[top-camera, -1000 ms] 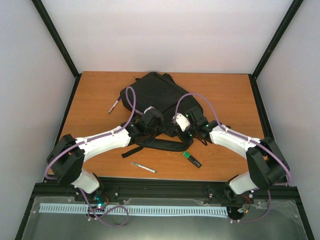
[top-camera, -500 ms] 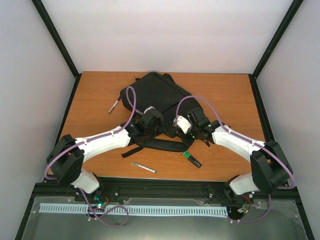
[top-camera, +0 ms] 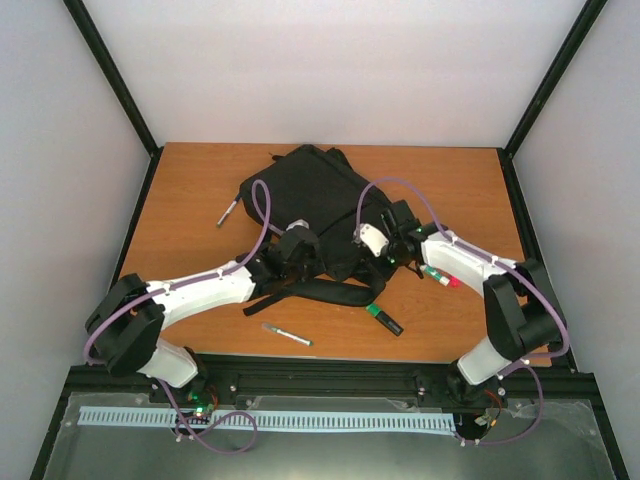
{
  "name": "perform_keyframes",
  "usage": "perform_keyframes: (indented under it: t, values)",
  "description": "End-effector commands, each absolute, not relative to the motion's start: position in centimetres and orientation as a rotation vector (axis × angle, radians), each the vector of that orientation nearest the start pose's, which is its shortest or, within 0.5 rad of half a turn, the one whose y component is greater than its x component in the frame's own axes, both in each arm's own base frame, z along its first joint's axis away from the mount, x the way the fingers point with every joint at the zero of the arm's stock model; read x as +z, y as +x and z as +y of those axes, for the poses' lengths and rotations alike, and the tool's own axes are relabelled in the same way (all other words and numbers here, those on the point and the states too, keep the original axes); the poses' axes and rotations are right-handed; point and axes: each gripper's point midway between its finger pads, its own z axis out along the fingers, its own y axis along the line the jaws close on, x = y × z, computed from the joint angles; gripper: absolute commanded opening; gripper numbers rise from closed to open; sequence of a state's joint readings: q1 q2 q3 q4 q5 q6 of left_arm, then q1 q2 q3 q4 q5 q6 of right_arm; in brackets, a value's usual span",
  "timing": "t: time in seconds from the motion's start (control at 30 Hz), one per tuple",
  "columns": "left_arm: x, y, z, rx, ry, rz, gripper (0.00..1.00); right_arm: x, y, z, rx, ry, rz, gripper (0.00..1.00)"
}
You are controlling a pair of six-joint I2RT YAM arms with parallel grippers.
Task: Pack the student bag
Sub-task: Zip the student bag at the center of the board.
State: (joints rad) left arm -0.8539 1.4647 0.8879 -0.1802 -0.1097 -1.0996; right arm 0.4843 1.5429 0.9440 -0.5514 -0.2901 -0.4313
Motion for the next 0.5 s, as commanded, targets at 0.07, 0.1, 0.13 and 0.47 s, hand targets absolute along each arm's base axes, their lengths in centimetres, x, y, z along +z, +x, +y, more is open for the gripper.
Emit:
perform_keyframes:
  t: [0.07, 0.1, 0.13, 0.47]
  values:
    - [13.6, 27.1, -29.7, -0.863, -0.237, 2.446, 0.01, 6.1, 32.6, 15.6, 0.242, -1.151, 2.516, 0.03]
    - [13.3, 26.9, -29.5, -0.852, -0.228, 2.455, 0.01, 6.0, 33.2, 15.0, 0.221, -1.144, 2.517, 0.03]
    - [13.1, 26.7, -29.3, -0.842, -0.223, 2.463, 0.01, 6.1, 34.0, 14.5, 0.201, -1.131, 2.515, 0.03]
    - [11.4, 26.0, -26.8, -0.730, -0.242, 2.474, 0.01, 6.2, 40.7, 7.2, 0.038, -0.962, 2.531, 0.03]
